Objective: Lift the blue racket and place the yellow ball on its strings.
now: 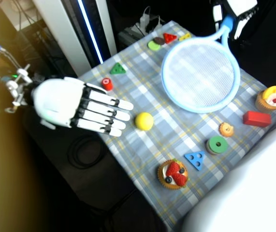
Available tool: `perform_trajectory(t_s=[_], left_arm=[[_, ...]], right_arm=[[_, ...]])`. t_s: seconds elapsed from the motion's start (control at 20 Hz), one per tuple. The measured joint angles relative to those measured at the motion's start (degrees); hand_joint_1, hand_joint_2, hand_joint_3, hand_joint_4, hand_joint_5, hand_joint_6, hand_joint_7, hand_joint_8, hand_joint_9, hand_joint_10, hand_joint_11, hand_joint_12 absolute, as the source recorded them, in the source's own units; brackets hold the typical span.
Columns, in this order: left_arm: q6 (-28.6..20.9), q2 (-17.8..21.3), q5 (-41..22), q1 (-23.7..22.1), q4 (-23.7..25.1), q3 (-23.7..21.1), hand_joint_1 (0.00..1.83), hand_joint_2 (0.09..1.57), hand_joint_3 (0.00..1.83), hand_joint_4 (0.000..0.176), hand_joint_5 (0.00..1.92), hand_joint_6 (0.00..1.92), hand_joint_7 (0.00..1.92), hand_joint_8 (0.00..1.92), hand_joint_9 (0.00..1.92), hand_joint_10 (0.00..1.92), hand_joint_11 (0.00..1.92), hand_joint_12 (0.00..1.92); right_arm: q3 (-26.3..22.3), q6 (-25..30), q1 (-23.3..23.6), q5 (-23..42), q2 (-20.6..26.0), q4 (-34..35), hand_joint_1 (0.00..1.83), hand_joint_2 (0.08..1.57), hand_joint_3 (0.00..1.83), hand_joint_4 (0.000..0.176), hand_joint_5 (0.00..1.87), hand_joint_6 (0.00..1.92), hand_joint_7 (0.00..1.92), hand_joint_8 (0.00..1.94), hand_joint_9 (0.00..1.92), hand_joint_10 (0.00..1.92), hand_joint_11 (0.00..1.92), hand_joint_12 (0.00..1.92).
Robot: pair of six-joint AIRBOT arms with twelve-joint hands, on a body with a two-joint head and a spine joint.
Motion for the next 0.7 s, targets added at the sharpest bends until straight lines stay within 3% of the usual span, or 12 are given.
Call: perform_trajectory(t_s=[0.25, 0.4, 0.5, 0.7], left_arm=[[-3.4, 0.4, -7.1, 0.6, 4.5, -3.8, 1.62, 1.12, 0.00, 0.176, 1.27, 1.92, 1.55, 1.92, 1.73, 1.92, 1.71, 1.92], [-4.1, 1.8, -11.5, 2.9, 6.0, -6.4, 1.61, 1.11, 0.00, 0.176, 1.30, 1.92, 1.58, 1.92, 1.75, 1.92, 1.73, 1.92], [-8.2, 2.4, -15.3, 5.5, 6.4, -7.4, 1.54, 1.12, 0.00, 0.176, 1.37, 1.92, 1.62, 1.92, 1.77, 1.92, 1.74, 1.92], [-9.5, 2.6, -18.0, 7.2, 6.7, -8.0, 1.51, 1.13, 0.00, 0.176, 1.35, 1.92, 1.60, 1.92, 1.76, 1.92, 1.74, 1.92]], right_arm=[[2.5, 1.3, 2.8, -2.2, -1.4, -0.8, 0.83, 1.12, 0.00, 0.000, 0.34, 0.00, 0.47, 0.00, 0.49, 0.00, 0.28, 0.48], [4.7, 2.7, 6.7, -5.5, -2.7, -4.3, 0.77, 1.08, 0.00, 0.000, 0.34, 0.00, 0.49, 0.00, 0.53, 0.00, 0.23, 0.75], [6.6, 4.4, 8.9, -8.7, -4.4, -7.4, 0.81, 1.06, 0.00, 0.000, 0.35, 0.00, 0.50, 0.00, 0.52, 0.00, 0.15, 0.88], [9.9, 5.9, 13.7, -15.9, -7.3, -12.7, 0.93, 1.02, 0.00, 0.000, 0.36, 0.00, 0.52, 0.00, 0.52, 0.00, 0.21, 0.65]])
